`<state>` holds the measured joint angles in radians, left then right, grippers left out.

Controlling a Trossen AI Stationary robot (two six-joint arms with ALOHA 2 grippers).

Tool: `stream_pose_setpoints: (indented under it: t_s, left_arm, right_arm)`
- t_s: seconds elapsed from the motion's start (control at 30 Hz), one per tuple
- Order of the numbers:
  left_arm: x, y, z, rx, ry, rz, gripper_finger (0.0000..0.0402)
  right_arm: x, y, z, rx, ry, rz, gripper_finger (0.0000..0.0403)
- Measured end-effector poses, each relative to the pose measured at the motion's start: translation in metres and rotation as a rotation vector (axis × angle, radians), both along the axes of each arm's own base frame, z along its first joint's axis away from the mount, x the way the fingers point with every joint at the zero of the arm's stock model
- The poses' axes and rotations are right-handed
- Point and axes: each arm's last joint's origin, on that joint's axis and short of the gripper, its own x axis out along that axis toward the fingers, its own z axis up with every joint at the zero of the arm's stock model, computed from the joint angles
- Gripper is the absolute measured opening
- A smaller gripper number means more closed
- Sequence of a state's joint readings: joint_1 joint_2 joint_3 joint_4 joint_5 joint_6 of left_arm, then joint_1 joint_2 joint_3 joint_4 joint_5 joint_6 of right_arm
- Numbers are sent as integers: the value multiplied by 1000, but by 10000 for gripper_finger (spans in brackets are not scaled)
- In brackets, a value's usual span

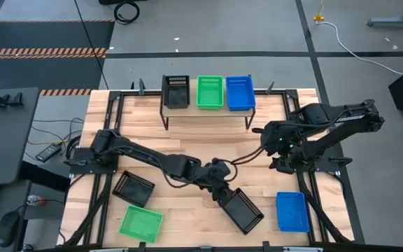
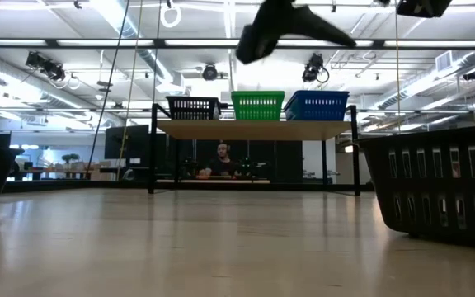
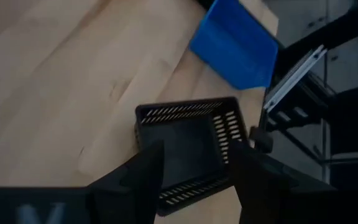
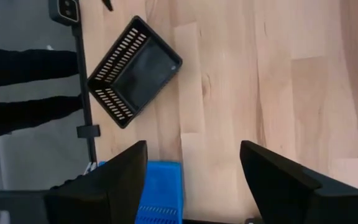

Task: Stack baskets on shelf by color
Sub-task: Stack the right black basket on top of the other black basket on the shelf

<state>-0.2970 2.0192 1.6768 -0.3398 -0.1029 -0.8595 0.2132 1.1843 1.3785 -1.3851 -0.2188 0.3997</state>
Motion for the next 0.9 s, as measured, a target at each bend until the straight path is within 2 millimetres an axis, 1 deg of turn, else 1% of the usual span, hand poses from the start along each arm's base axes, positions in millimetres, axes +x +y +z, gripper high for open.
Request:
stream_pose_setpoints:
  t_s: [0.07, 0.13, 0.2, 0.23, 0.33, 0.5, 0.67, 0.8, 0.9]
  left_arm:
    - [2, -1, -8, 3, 23, -28, 186]
    - [8, -4, -19, 1, 31, -47, 186]
    - [8, -4, -32, 5, 88, -63, 186]
    - [12, -6, -37, -8, 69, -71, 186]
    - [15, -8, -47, -22, 88, -91, 186]
    - [19, -11, -73, -6, 141, -102, 186]
    - [20, -12, -89, 9, 194, -97, 185]
    - [15, -9, -94, 52, 261, -76, 175]
    - [9, -5, -99, 104, 341, -80, 161]
  right_arm:
    - [-1, 2, 0, 0, 3, 2, 261]
    - [-2, 3, 0, -6, 5, -1, 260]
    - [-3, 4, 0, -7, 5, -2, 260]
    - [-3, 5, 0, -7, 7, -1, 260]
    - [-4, 6, 0, -4, 14, -5, 259]
    - [-4, 6, 0, -1, 16, -19, 259]
    - [-4, 6, 0, 6, 22, -39, 259]
    - [-4, 6, 0, 4, 25, -40, 259]
    - [-4, 5, 0, -19, 19, -49, 259]
